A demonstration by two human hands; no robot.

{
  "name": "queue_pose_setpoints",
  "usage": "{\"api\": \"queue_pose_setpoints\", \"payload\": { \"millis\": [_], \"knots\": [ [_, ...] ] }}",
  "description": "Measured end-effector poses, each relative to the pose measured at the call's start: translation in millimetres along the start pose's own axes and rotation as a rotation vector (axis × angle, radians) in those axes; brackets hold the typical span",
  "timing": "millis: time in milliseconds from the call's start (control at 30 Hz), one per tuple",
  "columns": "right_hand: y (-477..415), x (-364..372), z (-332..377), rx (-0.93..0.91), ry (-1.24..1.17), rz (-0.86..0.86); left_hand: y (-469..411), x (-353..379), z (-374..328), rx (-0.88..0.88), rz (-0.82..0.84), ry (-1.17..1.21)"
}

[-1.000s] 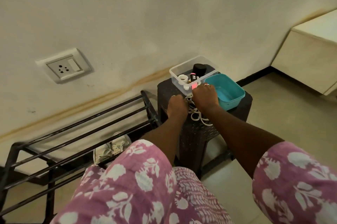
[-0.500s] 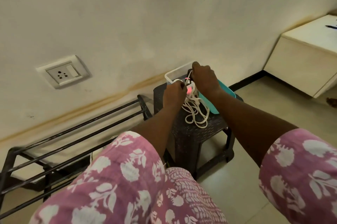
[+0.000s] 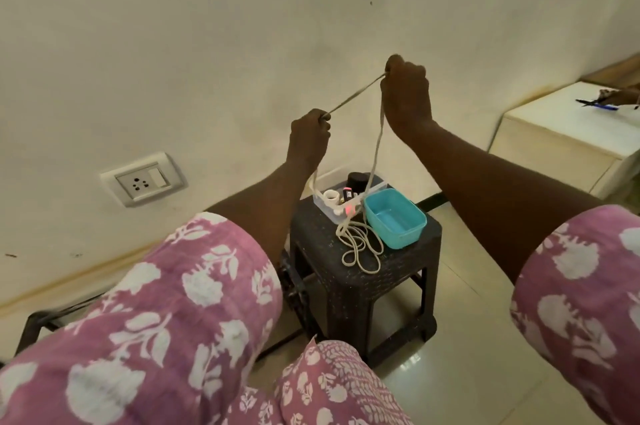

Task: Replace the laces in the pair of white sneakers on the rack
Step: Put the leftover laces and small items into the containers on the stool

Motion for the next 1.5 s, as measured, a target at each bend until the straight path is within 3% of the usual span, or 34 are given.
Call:
{"api": "queue_pose_setpoints", "payload": {
  "millis": [267,467,633,833,933,1067,1267,1400,1500],
  "knots": [
    [-62.3,-68.1,41.0,0.089,-0.102,-0.194,-14.1,-67.2,-14.7,-0.069,-0.06,0.168],
    [-94.6,-107.3,90.7,0.012,-0.246,-0.331,-16.2,-128.0,-26.3,-0.217,-0.119,0.511],
    [-97.1,-106.7,129.1,-0.058,-0.222,-0.336,-0.4,-162.1,-12.1,-0.184,-0.09,0.393],
    [-73.3,-77.3,147.4,-0.057,-0.139,-0.289,31.7,-199.6,37.6,-0.284,0.127,0.126],
    [-57.7,-57.5,153.7,-0.066,0.021,-0.199,54.4,-211.2,58.9,-0.374,0.311,0.119],
    [-33.9,-23.8,170.9,-0.046,0.054,-0.082,63.2,-227.5,61.6,-0.536,0.451,0.495],
    [-3.9,20.6,173.5,0.031,-0.08,0.232,40.3,-243.7,35.4,-0.479,0.353,1.085],
    [7.0,32.4,173.4,0.093,-0.301,0.595,22.2,-248.9,18.9,-0.393,0.224,1.342],
    [12.1,29.7,177.9,0.063,-0.222,0.912,13.7,-247.8,10.6,-0.442,0.191,1.354]
  ]
}}
Point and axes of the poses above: each hand's wrist, its own y-axis away from the middle knuckle, its own x-axis out of the palm, z = x × y, the point moved 2 cm from there along -y, towards the middle knuckle, and after that the axes turned 5 degrees about -x, right-handed, at the moved point
